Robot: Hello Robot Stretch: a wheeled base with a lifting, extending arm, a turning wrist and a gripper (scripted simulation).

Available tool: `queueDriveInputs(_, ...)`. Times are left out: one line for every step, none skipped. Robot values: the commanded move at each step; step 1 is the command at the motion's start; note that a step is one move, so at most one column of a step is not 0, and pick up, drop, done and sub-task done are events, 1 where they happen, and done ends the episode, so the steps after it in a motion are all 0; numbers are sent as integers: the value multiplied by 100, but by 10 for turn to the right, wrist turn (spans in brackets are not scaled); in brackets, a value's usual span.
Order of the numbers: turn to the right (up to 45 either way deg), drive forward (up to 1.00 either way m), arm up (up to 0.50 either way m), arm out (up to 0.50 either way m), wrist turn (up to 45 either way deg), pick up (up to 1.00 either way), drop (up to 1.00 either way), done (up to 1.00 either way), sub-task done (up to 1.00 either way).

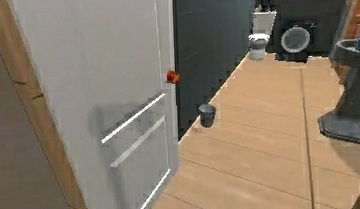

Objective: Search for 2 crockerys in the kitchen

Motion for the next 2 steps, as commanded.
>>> queueDriveInputs(-90,0,0,0,0,0,0,0,0)
queueDriveInputs(-30,0,0,0,0,0,0,0,0)
